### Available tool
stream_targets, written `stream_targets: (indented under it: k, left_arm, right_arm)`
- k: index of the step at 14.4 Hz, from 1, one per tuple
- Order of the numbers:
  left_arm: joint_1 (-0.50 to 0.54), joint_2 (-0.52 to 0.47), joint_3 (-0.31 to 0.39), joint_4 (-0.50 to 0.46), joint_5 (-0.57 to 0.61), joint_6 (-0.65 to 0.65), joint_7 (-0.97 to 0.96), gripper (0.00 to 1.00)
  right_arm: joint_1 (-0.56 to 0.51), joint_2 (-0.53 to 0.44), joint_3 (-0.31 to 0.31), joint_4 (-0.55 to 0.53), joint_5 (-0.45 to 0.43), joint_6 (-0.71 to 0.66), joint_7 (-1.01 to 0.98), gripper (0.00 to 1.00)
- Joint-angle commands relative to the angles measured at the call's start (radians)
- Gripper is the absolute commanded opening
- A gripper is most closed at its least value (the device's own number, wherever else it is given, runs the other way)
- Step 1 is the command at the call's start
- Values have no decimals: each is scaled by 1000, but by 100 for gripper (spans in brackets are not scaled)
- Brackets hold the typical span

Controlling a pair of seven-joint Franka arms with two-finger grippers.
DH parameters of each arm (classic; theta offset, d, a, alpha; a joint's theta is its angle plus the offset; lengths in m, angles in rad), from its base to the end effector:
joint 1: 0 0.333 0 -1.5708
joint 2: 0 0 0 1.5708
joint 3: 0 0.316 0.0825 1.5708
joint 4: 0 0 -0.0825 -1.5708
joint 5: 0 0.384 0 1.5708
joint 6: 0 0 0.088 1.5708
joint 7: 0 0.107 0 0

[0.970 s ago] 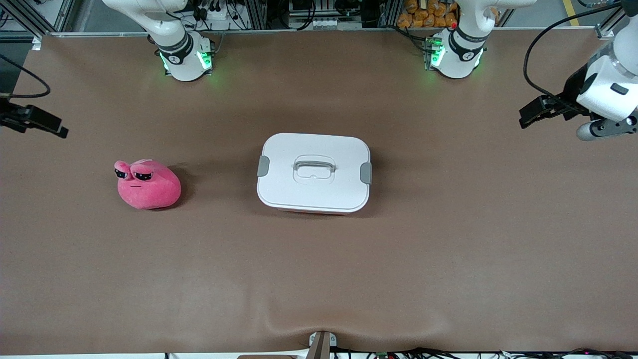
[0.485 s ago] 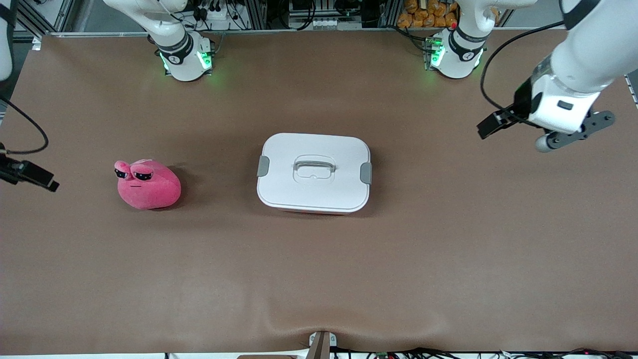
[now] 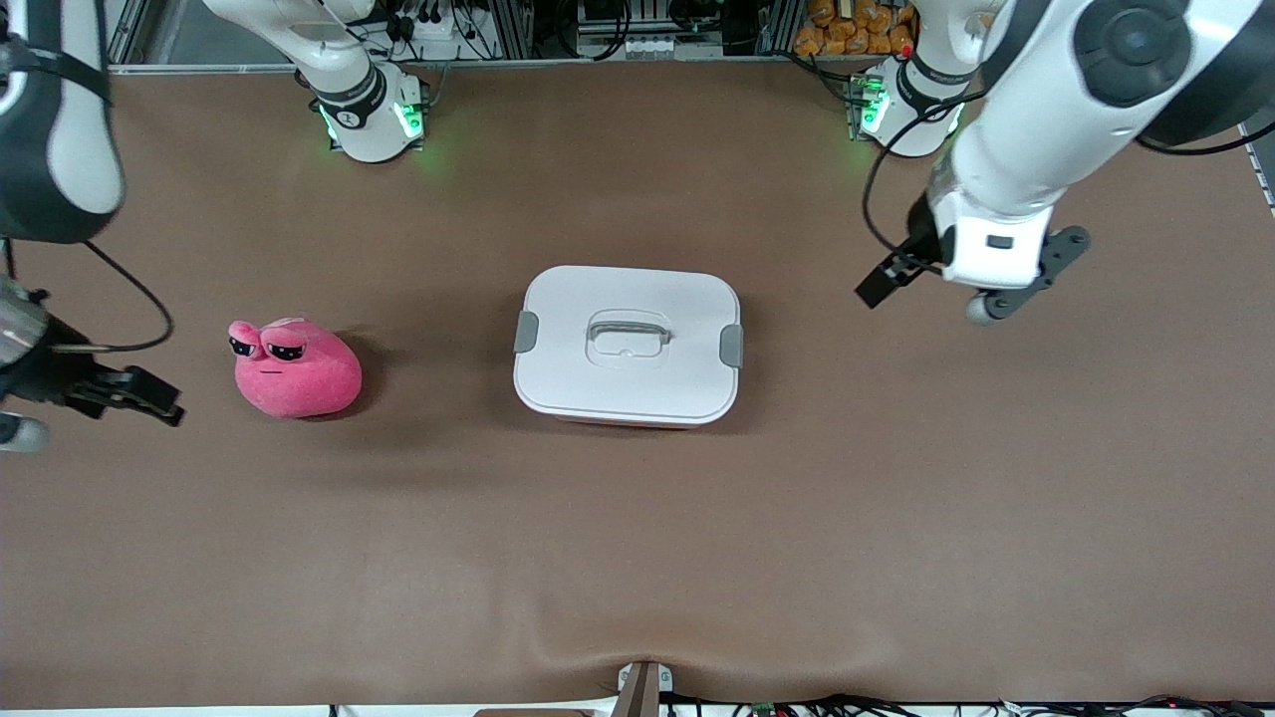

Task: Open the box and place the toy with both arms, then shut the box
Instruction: 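Move the left gripper toward the white box lid handle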

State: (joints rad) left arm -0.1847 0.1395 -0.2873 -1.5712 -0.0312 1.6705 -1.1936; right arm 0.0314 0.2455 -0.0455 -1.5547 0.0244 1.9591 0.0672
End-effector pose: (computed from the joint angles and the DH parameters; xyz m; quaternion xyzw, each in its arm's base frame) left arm 0.5375 -0.2662 0.5555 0.9339 0.3554 -0.0377 0.0109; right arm 0.6533 -0.0046 0.5209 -0.9959 0.0431 -0.0793 0.0083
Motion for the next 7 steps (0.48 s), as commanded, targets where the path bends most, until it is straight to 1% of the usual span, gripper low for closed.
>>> stream_targets:
  k: [1,2,4,5,7]
  left_arm:
    - [-67,54,-3,28,-1,46,-174,100]
    - [-87,71,-3,28,1,70,-232,100]
    - [-128,103,-3,36,2,113,-341,100]
    - [-145,120,-3,45,2,135,-406,100]
    - [-189,155,-1,56,4,179,-538,100]
  right_arm:
    - [-13,12,-7,12,-9,-11,-1,100]
    - [-25,12,-7,12,0,-37,-3,100]
    - [-22,9,-7,18,3,-145,6,100]
    - [-19,9,-5,21,3,-175,3,100]
    - [-8,12,-2,16,14,-184,5,100]
